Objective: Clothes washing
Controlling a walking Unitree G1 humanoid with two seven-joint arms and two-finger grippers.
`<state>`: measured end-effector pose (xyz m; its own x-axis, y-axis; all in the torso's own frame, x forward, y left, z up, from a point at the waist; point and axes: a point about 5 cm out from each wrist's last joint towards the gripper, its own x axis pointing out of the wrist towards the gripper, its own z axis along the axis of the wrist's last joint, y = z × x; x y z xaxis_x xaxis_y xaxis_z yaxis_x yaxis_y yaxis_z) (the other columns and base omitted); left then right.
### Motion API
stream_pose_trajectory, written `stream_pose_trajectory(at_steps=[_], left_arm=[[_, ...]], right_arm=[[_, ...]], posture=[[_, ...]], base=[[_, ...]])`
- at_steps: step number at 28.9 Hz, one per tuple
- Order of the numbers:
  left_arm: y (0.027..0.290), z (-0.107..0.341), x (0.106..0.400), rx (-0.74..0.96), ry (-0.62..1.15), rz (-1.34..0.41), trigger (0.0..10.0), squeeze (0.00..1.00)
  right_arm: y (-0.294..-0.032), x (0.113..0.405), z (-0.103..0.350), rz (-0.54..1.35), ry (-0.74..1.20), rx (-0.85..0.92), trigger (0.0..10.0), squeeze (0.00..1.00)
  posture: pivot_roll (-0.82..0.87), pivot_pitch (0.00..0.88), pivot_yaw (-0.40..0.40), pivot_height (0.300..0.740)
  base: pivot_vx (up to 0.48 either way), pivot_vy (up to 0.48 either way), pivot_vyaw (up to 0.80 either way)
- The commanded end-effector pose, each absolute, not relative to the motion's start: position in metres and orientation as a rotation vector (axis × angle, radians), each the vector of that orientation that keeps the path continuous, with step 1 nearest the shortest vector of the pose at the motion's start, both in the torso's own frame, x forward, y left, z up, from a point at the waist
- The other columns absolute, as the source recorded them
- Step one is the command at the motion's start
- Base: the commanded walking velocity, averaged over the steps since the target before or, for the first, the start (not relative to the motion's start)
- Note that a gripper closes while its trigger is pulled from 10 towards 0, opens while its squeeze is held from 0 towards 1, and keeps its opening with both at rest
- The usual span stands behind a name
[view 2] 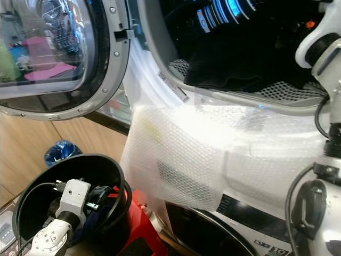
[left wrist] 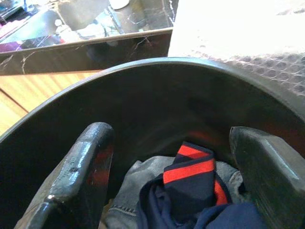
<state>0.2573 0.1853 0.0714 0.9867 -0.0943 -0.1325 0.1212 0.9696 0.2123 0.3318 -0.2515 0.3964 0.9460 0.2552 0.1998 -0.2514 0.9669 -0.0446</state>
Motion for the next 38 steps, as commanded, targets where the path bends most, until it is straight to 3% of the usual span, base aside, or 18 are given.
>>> stream_pose_trajectory(at_steps=[1, 5, 10, 18, 21, 31, 38], left_arm=[[0.187, 0.072, 0.257, 0.224, 0.131, -0.112, 10.0, 0.0], [0.186, 0.072, 0.258, 0.223, 0.131, -0.116, 10.0, 0.0], [0.185, 0.072, 0.259, 0.22, 0.131, -0.121, 10.0, 0.0], [0.184, 0.072, 0.26, 0.216, 0.127, -0.122, 10.0, 0.0], [0.183, 0.073, 0.26, 0.217, 0.123, -0.12, 10.0, 0.0], [0.184, 0.076, 0.26, 0.219, 0.114, -0.115, 10.0, 0.0], [0.184, 0.078, 0.261, 0.208, 0.108, -0.104, 10.0, 0.0]], right_arm=[[-0.238, 0.315, 0.397, 0.363, -0.223, -0.112, 10.0, 0.0], [-0.203, 0.286, 0.379, 0.628, -0.256, -0.332, 10.0, 0.0], [-0.189, 0.267, 0.369, 0.782, -0.282, -0.415, 10.0, 0.0], [-0.18, 0.268, 0.354, 0.939, -0.263, -0.438, 10.0, 0.0], [-0.163, 0.27, 0.338, 1.113, -0.235, -0.528, 10.0, 0.0], [-0.136, 0.304, 0.326, 1.152, -0.194, -0.588, 10.0, 0.0], [-0.129, 0.352, 0.346, 0.878, -0.162, -0.514, 10.0, 0.0]], posture=[[-0.04, 0.067, 0.073, 0.74], [-0.05, 0.071, 0.078, 0.74], [-0.05, 0.07, 0.077, 0.74], [-0.04, 0.064, 0.072, 0.74], [-0.03, 0.059, 0.07, 0.74], [-0.02, 0.054, 0.067, 0.74], [-0.01, 0.052, 0.065, 0.74]], base=[[0.0, 0.0, 0.0], [0.0, 0.0, 0.0], [0.0, 0.0, 0.0], [0.0, 0.0, 0.0], [0.0, 0.0, 0.0], [0.0, 0.0, 0.0], [0.0, 0.0, 0.0]])
